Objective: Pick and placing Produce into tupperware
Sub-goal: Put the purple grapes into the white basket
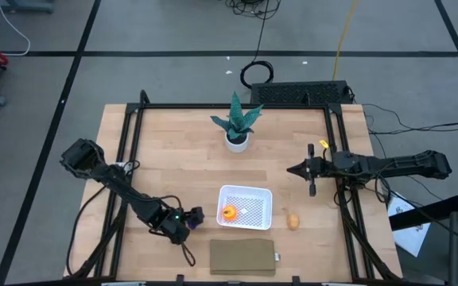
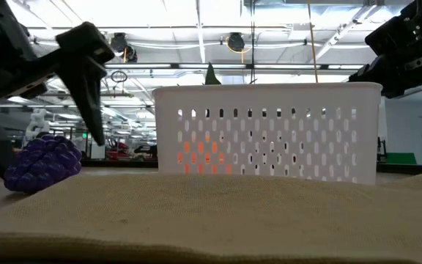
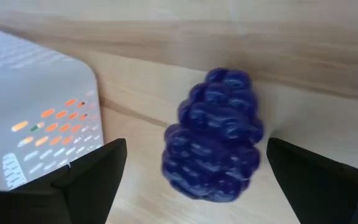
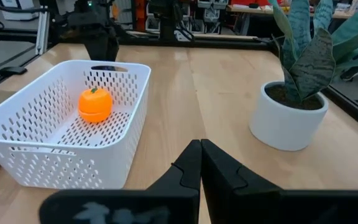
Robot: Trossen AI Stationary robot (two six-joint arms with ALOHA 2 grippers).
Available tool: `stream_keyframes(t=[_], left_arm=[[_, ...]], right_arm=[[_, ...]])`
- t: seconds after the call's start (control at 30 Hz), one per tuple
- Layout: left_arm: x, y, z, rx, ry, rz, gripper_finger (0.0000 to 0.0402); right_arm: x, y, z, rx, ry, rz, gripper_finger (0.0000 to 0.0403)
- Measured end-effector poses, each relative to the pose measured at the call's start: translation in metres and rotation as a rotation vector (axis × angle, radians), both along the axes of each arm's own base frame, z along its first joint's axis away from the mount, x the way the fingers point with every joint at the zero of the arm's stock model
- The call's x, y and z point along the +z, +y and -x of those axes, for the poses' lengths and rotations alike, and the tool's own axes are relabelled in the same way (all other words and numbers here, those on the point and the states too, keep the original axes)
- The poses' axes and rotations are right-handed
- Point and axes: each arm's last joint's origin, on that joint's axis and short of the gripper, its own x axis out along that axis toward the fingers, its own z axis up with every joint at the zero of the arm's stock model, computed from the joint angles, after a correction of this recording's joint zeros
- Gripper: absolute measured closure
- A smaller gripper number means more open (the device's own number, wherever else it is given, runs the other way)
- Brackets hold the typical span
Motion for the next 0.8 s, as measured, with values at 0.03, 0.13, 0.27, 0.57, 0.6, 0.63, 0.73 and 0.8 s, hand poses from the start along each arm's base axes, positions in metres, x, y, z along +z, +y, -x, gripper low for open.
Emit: stream_keyframes(t=[0.03,0.13,0.27,0.57,0.6,0.63,0.73,0.8], left_arm=[[0.0002,0.0012,-0.0018,0.004,-0.003,0.011,0.0011],[0.0003,0.0041,-0.0046,0.012,0.002,0.033,0.0011],[0.0002,0.0042,-0.0051,0.002,0.017,0.061,0.0011],[0.0005,0.0024,-0.0050,-0.006,0.038,0.117,0.0011],[0.0005,0.0023,-0.0050,-0.005,0.038,0.119,0.0011],[0.0005,0.0023,-0.0049,-0.005,0.039,0.120,0.0011],[0.0004,0.0020,-0.0048,-0.009,0.045,0.130,0.0012],[0.0004,0.0025,-0.0052,-0.011,0.053,0.141,0.0012]], right_arm=[[-0.0003,0.0000,-0.0002,0.000,0.003,0.000,0.0403],[-0.0012,0.0000,-0.0008,0.000,0.013,0.000,0.0403],[-0.0021,0.0001,-0.0013,0.000,0.021,0.002,0.0403],[-0.0031,0.0001,-0.0018,0.007,0.032,0.023,0.0403],[-0.0031,0.0001,-0.0018,0.006,0.032,0.023,0.0403],[-0.0031,0.0001,-0.0018,0.007,0.032,0.023,0.0403],[-0.0031,0.0001,-0.0018,0.006,0.032,0.023,0.0403],[-0.0031,0.0001,-0.0018,0.006,0.032,0.023,0.0403]])
